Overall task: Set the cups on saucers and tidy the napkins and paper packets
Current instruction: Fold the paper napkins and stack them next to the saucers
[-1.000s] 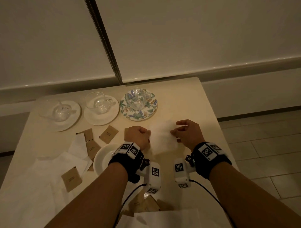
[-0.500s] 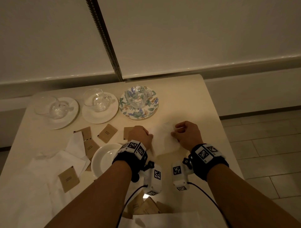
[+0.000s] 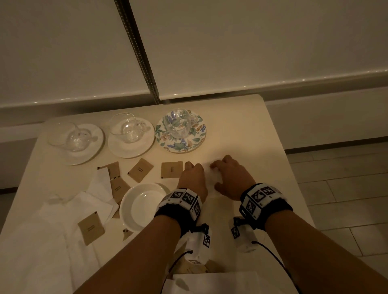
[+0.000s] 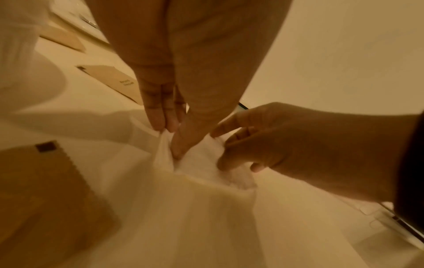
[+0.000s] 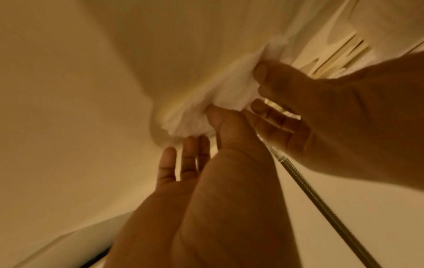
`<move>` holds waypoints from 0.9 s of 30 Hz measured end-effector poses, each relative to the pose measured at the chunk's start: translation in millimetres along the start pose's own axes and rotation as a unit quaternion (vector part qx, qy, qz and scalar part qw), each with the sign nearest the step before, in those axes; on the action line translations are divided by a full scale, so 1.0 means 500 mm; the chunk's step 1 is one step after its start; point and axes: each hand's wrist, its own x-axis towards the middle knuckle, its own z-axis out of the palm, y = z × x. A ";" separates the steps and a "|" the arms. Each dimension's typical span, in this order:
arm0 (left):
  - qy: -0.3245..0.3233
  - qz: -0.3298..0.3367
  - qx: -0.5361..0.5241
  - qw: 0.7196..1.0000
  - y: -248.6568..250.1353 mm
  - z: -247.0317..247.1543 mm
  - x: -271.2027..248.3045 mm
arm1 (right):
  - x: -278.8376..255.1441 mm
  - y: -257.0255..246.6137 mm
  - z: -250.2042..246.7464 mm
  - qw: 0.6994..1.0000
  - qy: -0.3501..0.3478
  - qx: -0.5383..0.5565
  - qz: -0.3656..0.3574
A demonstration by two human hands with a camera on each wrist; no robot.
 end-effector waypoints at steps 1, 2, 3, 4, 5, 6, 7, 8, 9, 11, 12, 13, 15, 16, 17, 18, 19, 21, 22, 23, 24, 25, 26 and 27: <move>-0.001 -0.003 -0.001 1.000 0.001 0.002 -0.001 | -0.001 0.006 -0.005 1.000 0.003 -0.016 0.015; -0.002 -0.006 -0.001 1.000 0.003 0.003 -0.002 | 0.000 0.008 -0.009 0.999 0.007 -0.032 0.025; -0.002 -0.006 0.000 1.000 0.005 0.003 -0.003 | 0.002 0.006 -0.011 0.999 0.009 -0.043 0.024; -0.002 -0.007 0.000 1.000 0.005 0.003 -0.003 | 0.004 -0.001 -0.010 0.999 0.009 -0.043 0.013; -0.003 -0.007 -0.001 1.000 0.005 0.003 -0.001 | 0.007 -0.009 -0.006 0.999 0.006 -0.035 -0.002; -0.003 -0.005 -0.003 1.000 0.004 0.004 0.000 | 0.008 -0.017 0.000 1.000 0.001 -0.027 -0.014; -0.002 -0.004 -0.004 1.000 0.003 0.005 0.001 | 0.008 -0.020 0.004 0.999 -0.004 -0.028 -0.018; -0.003 -0.003 -0.005 1.000 0.002 0.005 0.002 | 0.006 -0.020 0.005 0.999 -0.003 -0.037 -0.011; -0.004 -0.004 -0.004 1.000 0.001 0.005 0.002 | 0.004 -0.014 0.003 0.999 0.004 -0.046 0.006; -0.005 -0.010 -0.005 1.000 -0.002 0.006 0.002 | -0.003 0.003 -0.007 0.997 0.013 -0.054 0.050; -0.005 -0.010 -0.008 1.000 -0.004 0.006 0.002 | -0.008 0.011 -0.012 0.996 0.012 -0.051 0.069; -0.005 -0.007 -0.009 1.000 -0.003 0.003 0.001 | -0.014 0.018 -0.017 0.995 0.008 -0.046 0.084; -0.008 0.005 -0.008 1.000 0.001 -0.006 -0.005 | -0.033 0.021 -0.024 0.995 0.011 -0.033 0.099; -0.011 0.010 -0.008 1.000 0.003 -0.011 -0.012 | -0.048 0.018 -0.023 0.994 0.022 -0.022 0.103; -0.011 0.018 -0.011 1.000 0.005 -0.017 -0.021 | -0.065 0.012 -0.021 0.994 0.034 -0.012 0.104; -0.007 0.029 -0.019 0.999 0.007 -0.022 -0.032 | -0.084 0.003 -0.016 0.994 0.037 -0.003 0.102; 0.001 0.045 -0.028 0.999 0.007 -0.027 -0.048 | -0.103 -0.005 -0.010 0.995 0.026 0.005 0.096; 0.010 0.093 -0.054 0.994 0.003 -0.032 -0.089 | -0.143 -0.025 0.009 0.996 -0.038 0.024 0.076; 0.001 0.118 -0.069 0.991 -0.003 -0.029 -0.115 | -0.163 -0.037 0.017 0.995 -0.077 0.025 0.064; -0.019 0.138 -0.079 0.987 -0.011 -0.021 -0.145 | -0.186 -0.050 0.027 0.992 -0.114 0.017 0.051; -0.048 0.149 -0.080 0.984 -0.022 -0.009 -0.177 | -0.208 -0.063 0.038 0.988 -0.148 0.003 0.042; -0.078 0.152 -0.070 0.983 -0.036 0.006 -0.209 | -0.230 -0.075 0.051 0.983 -0.176 -0.015 0.038; -0.104 0.147 -0.056 0.982 -0.051 0.023 -0.239 | -0.253 -0.085 0.065 0.978 -0.200 -0.039 0.037; -0.125 0.140 -0.040 0.981 -0.066 0.041 -0.265 | -0.273 -0.091 0.081 0.973 -0.215 -0.073 0.035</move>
